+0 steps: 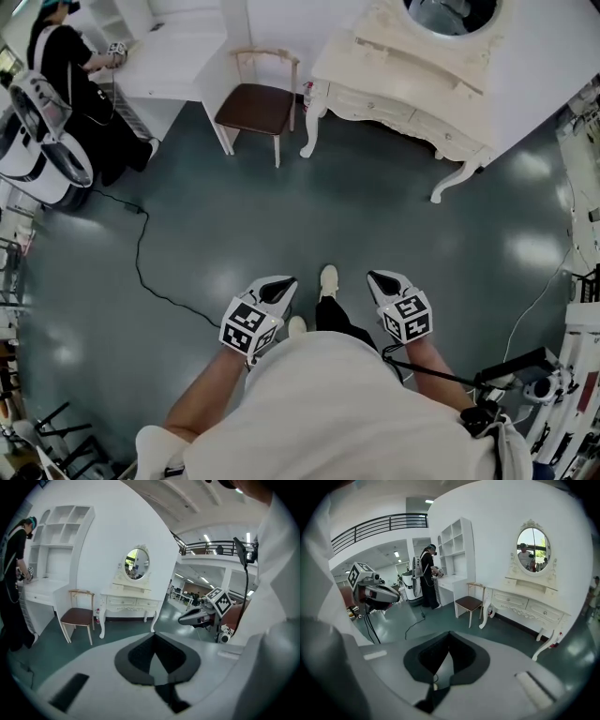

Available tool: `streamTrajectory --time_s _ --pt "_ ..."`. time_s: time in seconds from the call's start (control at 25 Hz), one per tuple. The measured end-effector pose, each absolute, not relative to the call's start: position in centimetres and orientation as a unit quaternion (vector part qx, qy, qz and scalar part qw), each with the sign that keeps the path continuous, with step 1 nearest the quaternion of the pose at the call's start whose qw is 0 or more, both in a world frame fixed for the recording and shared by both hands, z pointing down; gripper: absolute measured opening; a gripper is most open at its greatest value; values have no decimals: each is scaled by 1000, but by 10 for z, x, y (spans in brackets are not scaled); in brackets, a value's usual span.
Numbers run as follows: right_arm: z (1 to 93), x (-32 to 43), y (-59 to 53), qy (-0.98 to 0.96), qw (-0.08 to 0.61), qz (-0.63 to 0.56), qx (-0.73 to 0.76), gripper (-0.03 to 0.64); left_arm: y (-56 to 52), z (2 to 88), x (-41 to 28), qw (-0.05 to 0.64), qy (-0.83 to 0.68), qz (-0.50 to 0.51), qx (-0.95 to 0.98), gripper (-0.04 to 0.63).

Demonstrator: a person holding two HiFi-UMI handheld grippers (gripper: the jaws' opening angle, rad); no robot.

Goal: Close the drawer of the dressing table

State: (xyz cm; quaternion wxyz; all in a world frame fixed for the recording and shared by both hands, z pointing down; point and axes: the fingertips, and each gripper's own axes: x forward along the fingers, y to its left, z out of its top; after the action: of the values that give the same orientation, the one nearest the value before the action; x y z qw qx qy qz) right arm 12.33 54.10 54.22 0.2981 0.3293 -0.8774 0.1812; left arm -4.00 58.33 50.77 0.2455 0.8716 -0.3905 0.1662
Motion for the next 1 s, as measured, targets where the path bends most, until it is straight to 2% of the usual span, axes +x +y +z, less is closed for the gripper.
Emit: streamTrajectory --time_s 0.16,0.36,0.6,1.0 --pt "549 139 469 -879 284 179 339 52 516 512 -24 237 -402 177 867 3" --pt "553 154 383 -886 261 182 337 37 430 503 -5 214 -409 191 866 31" --pt "551 177 310 -893 253 169 331 5 357 491 19 201 -425 188 862 2" --pt "575 168 214 -884 265 188 336 2 279 498 -3 228 -431 180 854 3"
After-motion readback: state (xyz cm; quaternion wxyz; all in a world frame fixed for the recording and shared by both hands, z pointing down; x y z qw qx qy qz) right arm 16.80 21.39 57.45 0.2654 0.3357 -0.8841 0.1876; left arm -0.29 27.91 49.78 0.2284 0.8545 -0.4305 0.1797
